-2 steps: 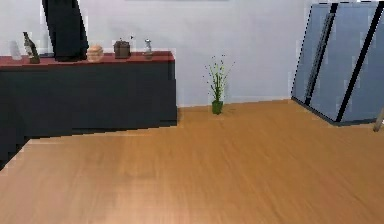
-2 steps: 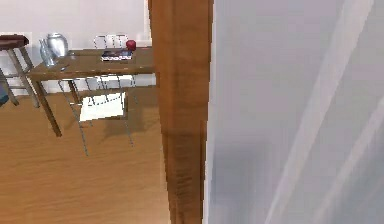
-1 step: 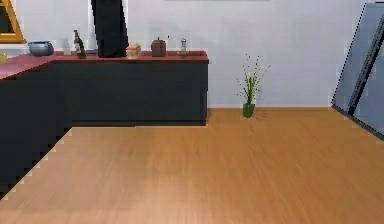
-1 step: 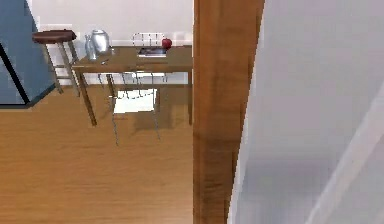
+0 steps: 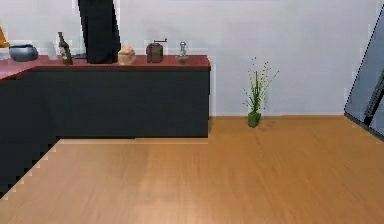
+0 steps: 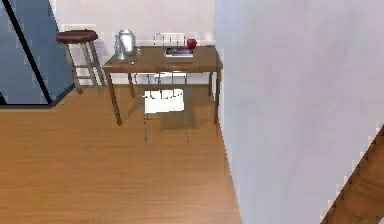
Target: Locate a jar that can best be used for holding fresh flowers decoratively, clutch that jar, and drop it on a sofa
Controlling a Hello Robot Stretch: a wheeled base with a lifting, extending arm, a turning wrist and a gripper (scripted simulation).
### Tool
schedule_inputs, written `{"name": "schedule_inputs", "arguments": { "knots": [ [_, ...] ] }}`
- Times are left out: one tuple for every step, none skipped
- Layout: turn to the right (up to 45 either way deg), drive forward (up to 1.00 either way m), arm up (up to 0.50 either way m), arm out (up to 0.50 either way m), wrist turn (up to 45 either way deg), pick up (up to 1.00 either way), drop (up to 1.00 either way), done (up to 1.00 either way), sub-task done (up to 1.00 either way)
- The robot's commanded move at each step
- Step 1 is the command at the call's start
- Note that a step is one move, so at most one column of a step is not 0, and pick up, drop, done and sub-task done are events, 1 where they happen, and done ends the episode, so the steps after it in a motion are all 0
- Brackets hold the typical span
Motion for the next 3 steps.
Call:
{"name": "schedule_inputs", "arguments": {
  "knots": [
    [45.0, 0.0, 0.0, 0.0, 0.0, 0.0, 0.0, 0.0, 0.0],
    [15.0, 0.0, 0.0, 0.0, 0.0, 0.0, 0.0, 0.0, 0.0],
    [0.0, 1.0, 0.0, 0.0, 0.0, 0.0, 0.0, 0.0, 0.0]
  ]
}}
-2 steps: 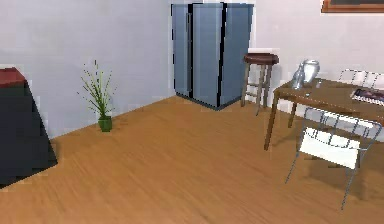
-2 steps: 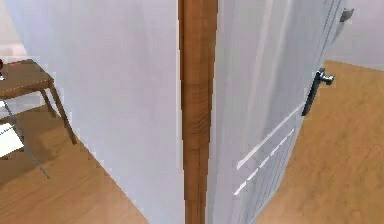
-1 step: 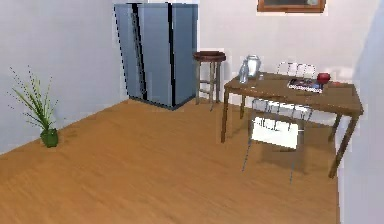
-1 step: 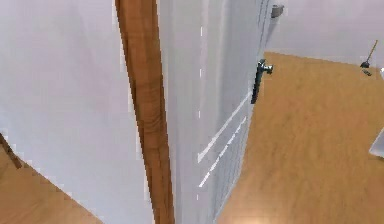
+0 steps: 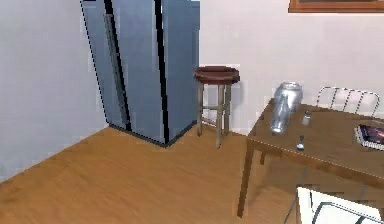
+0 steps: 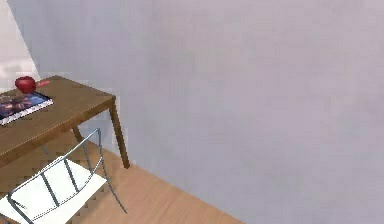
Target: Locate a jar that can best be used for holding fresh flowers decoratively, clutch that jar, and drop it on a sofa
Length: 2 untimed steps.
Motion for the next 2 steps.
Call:
{"name": "schedule_inputs", "arguments": {
  "knots": [
    [3.0, 0.0, 0.0, 0.0, 0.0, 0.0, 0.0, 0.0, 0.0],
    [0.0, 0.95, 0.0, 0.0, 0.0, 0.0, 0.0, 0.0, 0.0]
  ]
}}
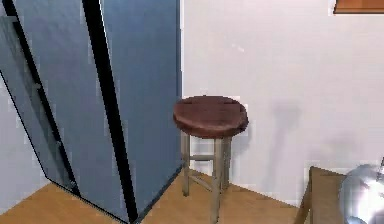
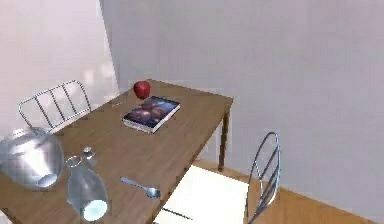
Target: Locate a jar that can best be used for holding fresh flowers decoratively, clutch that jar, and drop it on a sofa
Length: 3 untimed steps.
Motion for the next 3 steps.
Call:
{"name": "schedule_inputs", "arguments": {
  "knots": [
    [-36.0, 0.0, 0.0, 0.0, 0.0, 0.0, 0.0, 0.0, 0.0],
    [0.0, 0.0, 0.5, 0.0, 0.0, 0.0, 0.0, 0.0, 0.0],
    [0.0, 0.0, 0.38, 0.0, 0.0, 0.0, 0.0, 0.0, 0.0]
  ]
}}
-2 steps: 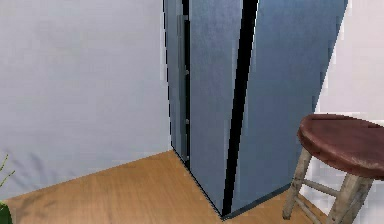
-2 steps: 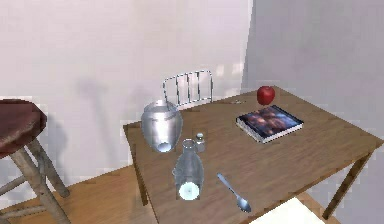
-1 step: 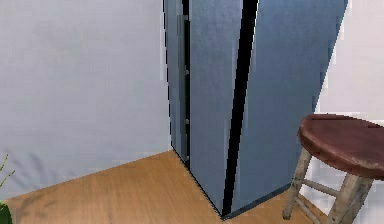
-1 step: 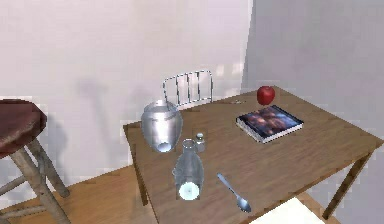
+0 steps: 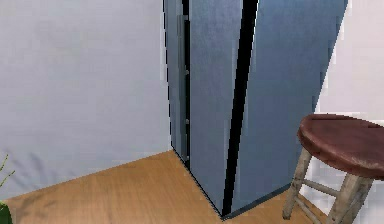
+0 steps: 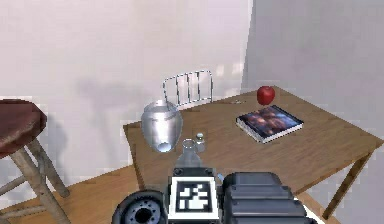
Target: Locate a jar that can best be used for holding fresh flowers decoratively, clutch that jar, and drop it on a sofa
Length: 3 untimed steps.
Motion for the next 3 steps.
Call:
{"name": "schedule_inputs", "arguments": {
  "knots": [
    [0.0, 0.0, 0.0, 0.4, 0.0, 0.0, 0.0, 0.0, 0.0],
    [0.0, 0.0, 0.0, 0.0, 45.0, 0.0, 0.0, 0.0, 0.0],
    [0.0, 0.0, 0.0, 0.0, 45.0, 0.0, 0.0, 0.0, 0.0]
  ]
}}
